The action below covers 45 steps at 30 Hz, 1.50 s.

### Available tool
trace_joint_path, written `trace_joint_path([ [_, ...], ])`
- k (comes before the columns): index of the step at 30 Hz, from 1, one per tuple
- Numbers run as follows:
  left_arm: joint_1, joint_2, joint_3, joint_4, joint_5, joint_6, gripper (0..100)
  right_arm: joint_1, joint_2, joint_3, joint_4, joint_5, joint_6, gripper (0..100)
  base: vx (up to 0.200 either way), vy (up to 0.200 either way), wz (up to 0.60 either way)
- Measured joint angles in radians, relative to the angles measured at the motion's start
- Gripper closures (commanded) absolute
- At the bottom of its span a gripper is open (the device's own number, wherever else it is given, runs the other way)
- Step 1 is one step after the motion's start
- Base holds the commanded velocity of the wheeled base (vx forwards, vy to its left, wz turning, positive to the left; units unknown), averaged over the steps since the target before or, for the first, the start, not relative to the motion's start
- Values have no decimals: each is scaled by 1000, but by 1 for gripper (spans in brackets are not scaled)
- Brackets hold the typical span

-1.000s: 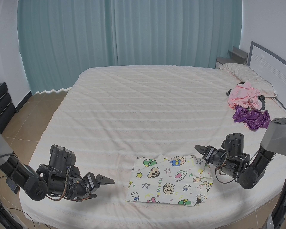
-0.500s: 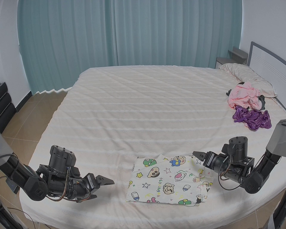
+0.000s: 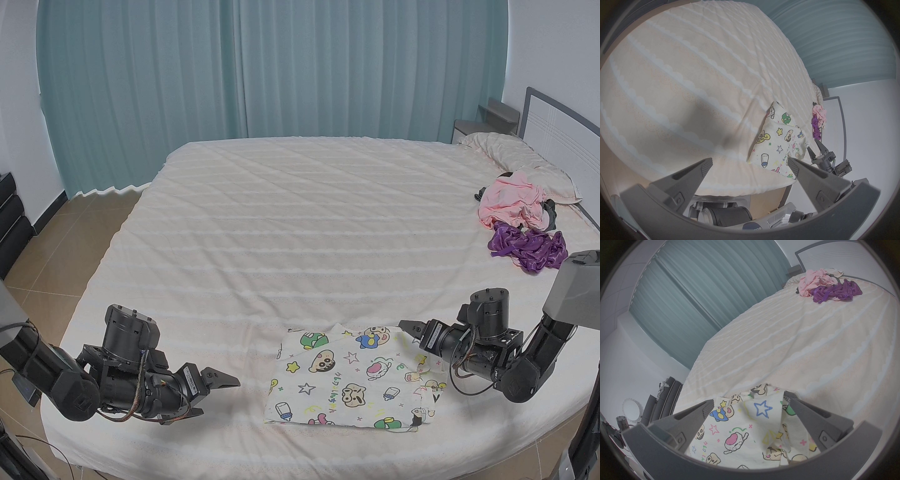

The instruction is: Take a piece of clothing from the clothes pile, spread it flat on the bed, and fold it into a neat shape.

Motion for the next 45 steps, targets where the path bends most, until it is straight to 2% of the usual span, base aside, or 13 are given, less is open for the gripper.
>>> trace_joint_path([
  [1,0,0,0,0,0,0,0,-1,5,-5,0,0,0,100,0,0,0],
  [9,1,5,0,0,1,0,0,-7,59,-44,-5,-1,8,100,0,0,0],
  [20,1,6,0,0,2,0,0,-75,79,-44,-41,-3,16,100,0,0,0],
  [31,0,7,1,0,2,0,0,-105,119,-64,-44,-2,57,100,0,0,0],
  [32,0,7,1,0,2,0,0,-108,122,-68,-44,-1,62,0,0,0,0],
  [40,0,7,-4,-3,2,0,0,-122,105,-55,-56,1,70,0,0,0,0],
  [45,-2,13,-15,-31,5,9,0,-128,46,7,-55,30,44,0,0,0,0],
])
